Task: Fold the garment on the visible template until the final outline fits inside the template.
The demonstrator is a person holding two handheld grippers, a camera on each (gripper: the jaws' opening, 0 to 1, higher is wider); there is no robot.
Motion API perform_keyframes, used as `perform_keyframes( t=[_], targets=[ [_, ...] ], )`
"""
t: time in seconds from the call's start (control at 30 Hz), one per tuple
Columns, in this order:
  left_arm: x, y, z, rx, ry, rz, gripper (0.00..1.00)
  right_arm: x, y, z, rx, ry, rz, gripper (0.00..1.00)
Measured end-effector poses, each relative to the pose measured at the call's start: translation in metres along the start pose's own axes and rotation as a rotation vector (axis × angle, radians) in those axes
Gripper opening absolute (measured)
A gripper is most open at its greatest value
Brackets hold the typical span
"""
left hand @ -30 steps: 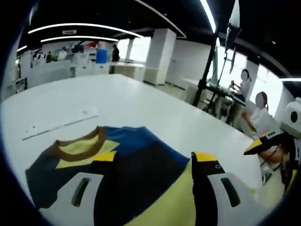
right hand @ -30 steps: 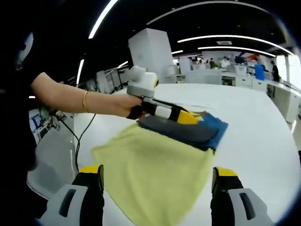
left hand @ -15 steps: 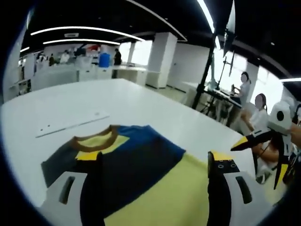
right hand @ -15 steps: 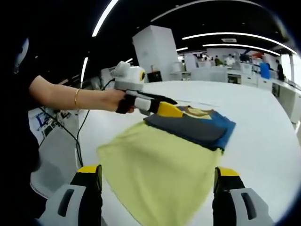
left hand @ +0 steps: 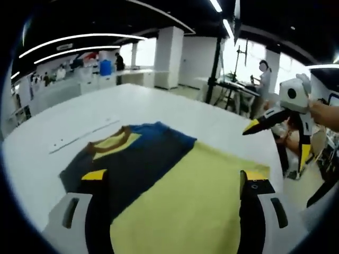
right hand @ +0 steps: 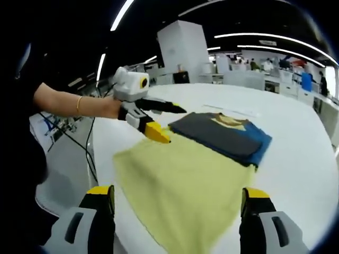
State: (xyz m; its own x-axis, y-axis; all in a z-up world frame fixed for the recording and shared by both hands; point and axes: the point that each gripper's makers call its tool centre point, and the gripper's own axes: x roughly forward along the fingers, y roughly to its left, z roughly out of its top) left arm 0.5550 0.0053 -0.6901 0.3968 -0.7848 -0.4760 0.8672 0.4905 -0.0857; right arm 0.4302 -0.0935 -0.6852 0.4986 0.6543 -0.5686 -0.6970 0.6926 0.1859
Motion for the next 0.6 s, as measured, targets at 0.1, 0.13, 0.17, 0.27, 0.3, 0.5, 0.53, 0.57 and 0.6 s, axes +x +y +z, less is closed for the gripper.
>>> perform_keyframes(
  t=[0.1, 0.13, 0.17, 0.27, 0.3, 0.5, 0.53, 0.57, 0.6],
  targets=[
    [-0.009, -0.005, -0.008, 0.021, 0.016, -0.006, 0.99, -0.001, 0.002, -0.002, -0.019, 0.02, 0.01, 0.99],
    [-0.013, -0.006, -0.011, 0.018, 0.018, -0.01, 0.99, -0.002, 0.003, -0.004, -0.023, 0.026, 0.012, 0.99],
    [-0.016, -0.008, -0.013, 0.015, 0.019, -0.014, 0.99, -0.002, 0.003, -0.006, -0.026, 0.038, 0.017, 0.99],
    [-0.025, -0.012, -0.022, 0.011, 0.03, -0.026, 0.99, -0.003, 0.004, -0.012, -0.04, 0.066, 0.025, 0.98],
    [-0.029, -0.013, -0.025, 0.01, 0.036, -0.027, 0.99, -0.002, 0.005, -0.014, -0.043, 0.075, 0.028, 0.97],
    [-0.049, -0.02, -0.037, -0.017, 0.043, -0.026, 0.99, 0.0, 0.009, -0.022, -0.06, 0.11, 0.048, 0.94],
    [-0.051, -0.022, -0.039, -0.019, 0.044, -0.027, 0.99, 0.001, 0.01, -0.024, -0.065, 0.117, 0.052, 0.94],
    [-0.055, -0.025, -0.042, -0.021, 0.045, -0.031, 0.99, 0.001, 0.01, -0.025, -0.068, 0.121, 0.055, 0.93],
    [-0.057, -0.026, -0.044, -0.021, 0.049, -0.03, 0.99, 0.002, 0.011, -0.026, -0.069, 0.126, 0.058, 0.92]
  ],
)
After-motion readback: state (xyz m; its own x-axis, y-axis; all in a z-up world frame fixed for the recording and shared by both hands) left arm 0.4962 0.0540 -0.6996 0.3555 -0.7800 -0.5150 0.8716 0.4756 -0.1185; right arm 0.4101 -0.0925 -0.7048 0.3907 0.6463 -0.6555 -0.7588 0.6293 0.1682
